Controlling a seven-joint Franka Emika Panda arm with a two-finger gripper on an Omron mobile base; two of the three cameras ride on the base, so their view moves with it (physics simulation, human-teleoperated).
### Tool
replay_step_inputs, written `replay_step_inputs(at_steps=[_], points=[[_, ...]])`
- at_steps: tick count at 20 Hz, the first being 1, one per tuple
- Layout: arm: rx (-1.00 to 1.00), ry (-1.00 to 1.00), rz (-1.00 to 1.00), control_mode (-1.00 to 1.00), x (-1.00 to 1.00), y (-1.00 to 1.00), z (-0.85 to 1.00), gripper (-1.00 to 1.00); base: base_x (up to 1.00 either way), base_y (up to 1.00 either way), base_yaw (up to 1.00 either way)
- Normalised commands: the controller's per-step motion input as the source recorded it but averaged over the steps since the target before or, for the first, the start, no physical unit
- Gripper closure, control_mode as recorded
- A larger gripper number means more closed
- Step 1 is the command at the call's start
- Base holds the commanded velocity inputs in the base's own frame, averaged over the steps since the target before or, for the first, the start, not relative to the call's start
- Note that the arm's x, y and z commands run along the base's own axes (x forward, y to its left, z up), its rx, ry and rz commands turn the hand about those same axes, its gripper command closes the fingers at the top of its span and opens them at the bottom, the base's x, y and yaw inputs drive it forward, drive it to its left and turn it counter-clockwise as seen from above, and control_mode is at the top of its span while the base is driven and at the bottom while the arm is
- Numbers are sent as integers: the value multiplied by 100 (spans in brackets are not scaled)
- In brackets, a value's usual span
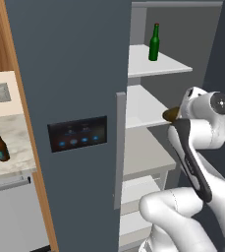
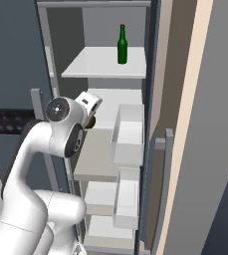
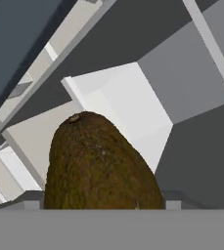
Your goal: Place the beers on the top shelf of the fridge to keep them out of children's reach, and place the avocado on lower shelves for easy access.
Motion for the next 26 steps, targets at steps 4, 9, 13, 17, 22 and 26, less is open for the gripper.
replay_step_inputs(at_steps=[4, 9, 13, 17, 22, 26], points=[[0, 0, 0, -100, 36, -2, -13, 100, 0, 0, 0], [0, 0, 0, -100, 36, -7, -17, 100, 0, 0, 0], [0, 0, 0, -100, 36, -6, -22, 100, 0, 0, 0], [0, 0, 0, -100, 34, -2, -25, 100, 0, 0, 0], [0, 0, 0, -100, 33, 0, -30, 100, 0, 0, 0], [0, 0, 0, -100, 34, -2, -28, 100, 0, 0, 0]])
